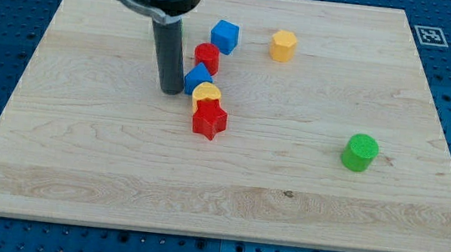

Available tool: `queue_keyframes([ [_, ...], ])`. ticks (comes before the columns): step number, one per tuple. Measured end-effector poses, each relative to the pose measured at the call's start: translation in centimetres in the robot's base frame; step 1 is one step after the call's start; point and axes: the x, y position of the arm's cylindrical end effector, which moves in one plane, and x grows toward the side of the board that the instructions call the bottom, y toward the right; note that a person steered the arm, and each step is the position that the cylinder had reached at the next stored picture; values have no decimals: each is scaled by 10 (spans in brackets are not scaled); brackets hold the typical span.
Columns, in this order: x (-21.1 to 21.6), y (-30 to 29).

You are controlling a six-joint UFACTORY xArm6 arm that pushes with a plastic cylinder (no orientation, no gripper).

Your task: Slightly push the red circle down to the blue cube

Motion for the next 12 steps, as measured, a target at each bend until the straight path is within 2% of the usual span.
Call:
queue_keyframes([
  [2,-44,15],
  [3,-47,16],
  [7,-46,-28],
  [10,-13,-30],
  [12,-5,-26],
])
